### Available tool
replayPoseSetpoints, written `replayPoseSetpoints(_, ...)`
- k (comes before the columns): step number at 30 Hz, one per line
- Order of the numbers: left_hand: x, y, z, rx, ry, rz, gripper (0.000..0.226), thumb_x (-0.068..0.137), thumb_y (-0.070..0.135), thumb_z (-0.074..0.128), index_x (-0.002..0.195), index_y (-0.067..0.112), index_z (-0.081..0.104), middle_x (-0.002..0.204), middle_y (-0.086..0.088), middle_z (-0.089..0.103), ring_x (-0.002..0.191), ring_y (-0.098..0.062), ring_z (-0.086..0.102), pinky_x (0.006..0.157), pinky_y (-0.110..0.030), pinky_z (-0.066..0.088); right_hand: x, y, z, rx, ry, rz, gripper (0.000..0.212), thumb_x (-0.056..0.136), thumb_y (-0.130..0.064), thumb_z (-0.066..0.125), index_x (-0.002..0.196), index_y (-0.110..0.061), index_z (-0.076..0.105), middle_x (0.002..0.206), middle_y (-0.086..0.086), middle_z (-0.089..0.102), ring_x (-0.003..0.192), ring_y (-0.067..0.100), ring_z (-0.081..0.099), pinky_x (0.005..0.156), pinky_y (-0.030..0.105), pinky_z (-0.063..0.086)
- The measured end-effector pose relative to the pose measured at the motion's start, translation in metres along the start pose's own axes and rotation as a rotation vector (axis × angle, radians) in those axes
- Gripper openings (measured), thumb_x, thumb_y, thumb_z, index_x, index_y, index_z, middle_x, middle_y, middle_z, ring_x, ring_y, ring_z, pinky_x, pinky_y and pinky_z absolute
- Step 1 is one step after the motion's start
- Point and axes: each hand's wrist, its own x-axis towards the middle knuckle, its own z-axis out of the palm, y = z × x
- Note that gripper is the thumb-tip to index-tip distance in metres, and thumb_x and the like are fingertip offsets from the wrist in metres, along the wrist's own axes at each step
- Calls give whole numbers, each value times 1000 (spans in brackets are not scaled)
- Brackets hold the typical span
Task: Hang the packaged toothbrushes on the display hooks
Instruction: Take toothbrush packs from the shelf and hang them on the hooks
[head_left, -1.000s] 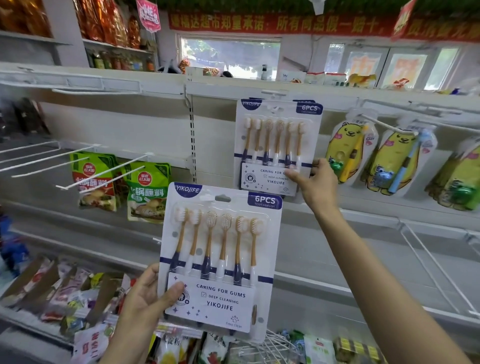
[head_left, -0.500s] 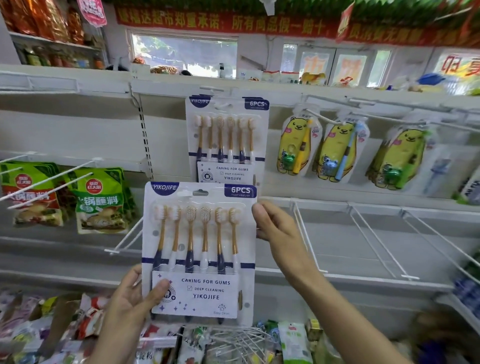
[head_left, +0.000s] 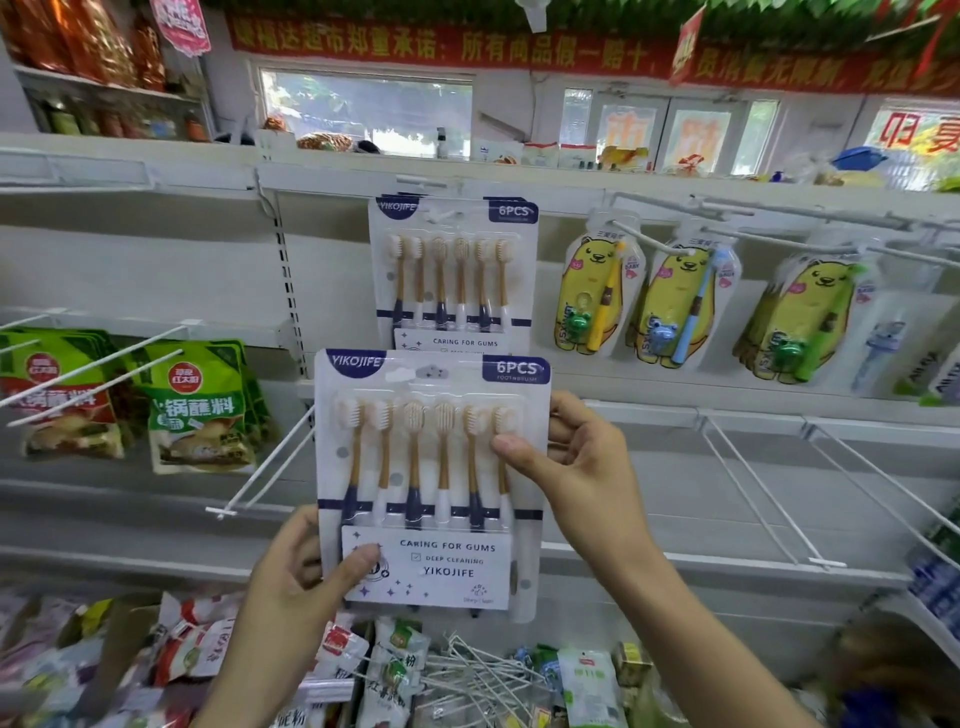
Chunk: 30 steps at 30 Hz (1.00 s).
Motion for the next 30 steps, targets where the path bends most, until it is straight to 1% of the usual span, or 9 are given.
replayPoseSetpoints(2, 4, 7, -3, 23, -39, 13, 27, 85, 13, 71, 110, 19, 61, 97, 3, 78, 87, -11, 73, 81, -30, 56, 6, -6, 1, 8, 9, -18, 31, 84, -6, 75, 114, -13, 68, 104, 1, 78, 99, 18, 73, 82, 28, 58)
replayPoseSetpoints(4, 8, 13, -6, 50, -79, 36, 33, 86, 23, 72, 117, 24, 59, 108, 4, 76, 98, -12, 72, 92, -40, 54, 14, -11, 1, 17, 10, -41, 30, 85, -6, 75, 114, -13, 68, 104, 1, 78, 99, 17, 73, 82, 26, 57)
replayPoseSetpoints(6, 12, 20, -9, 66, -90, 59, 38, 86, 27, 71, 122, 27, 57, 114, 5, 74, 104, -13, 70, 97, -43, 51, 21, -17, 2, 42, 12, -53, 30, 85, -4, 74, 113, -14, 68, 104, 0, 78, 99, 17, 74, 82, 25, 57)
replayPoseSetpoints(11, 26, 42, -14, 105, -66, 162, 40, 86, 18, 66, 124, 25, 57, 112, 6, 74, 103, -11, 70, 91, -36, 52, 41, -34, 7, 56, 11, -132, 30, 86, -4, 73, 114, -13, 67, 104, 0, 78, 99, 16, 74, 80, 23, 57)
replayPoseSetpoints(14, 37, 52, -16, 115, -44, 210, 37, 84, 18, 66, 120, 22, 58, 109, 7, 75, 100, -10, 71, 86, -32, 54, 53, -43, 11, 48, 15, -183, 28, 86, -3, 74, 112, -14, 68, 102, 0, 78, 98, 16, 74, 81, 25, 57)
replayPoseSetpoints(16, 44, 57, -18, 121, -35, 246, 36, 83, 17, 66, 118, 20, 58, 107, 10, 75, 98, -9, 71, 82, -25, 57, 62, -47, 14, 28, 23, -211, 28, 86, -4, 74, 111, -16, 69, 102, -1, 78, 98, 16, 74, 83, 27, 58)
replayPoseSetpoints(19, 54, 61, -21, 128, -18, 287, 33, 86, 12, 65, 118, 17, 58, 106, 11, 75, 96, -6, 71, 79, -16, 55, 72, -52, 18, 9, 29, -247, 28, 86, -4, 75, 111, -16, 69, 103, 0, 78, 99, 17, 74, 84, 28, 58)
replayPoseSetpoints(24, 65, 66, -22, 147, -8, 326, 34, 88, 10, 67, 120, 17, 58, 107, 10, 75, 95, -7, 71, 80, -17, 56, 80, -50, 18, 14, 53, -262, 30, 86, -5, 75, 113, -17, 69, 106, 1, 77, 102, 17, 73, 86, 32, 58)
replayPoseSetpoints(30, 84, 65, -17, 188, -18, 295, 42, 82, 29, 69, 121, 24, 57, 108, 12, 75, 98, -8, 71, 88, -34, 57, 94, -44, 13, -23, 90, -235, 29, 86, -8, 75, 112, -19, 70, 106, 0, 77, 102, 17, 73, 87, 32, 58)
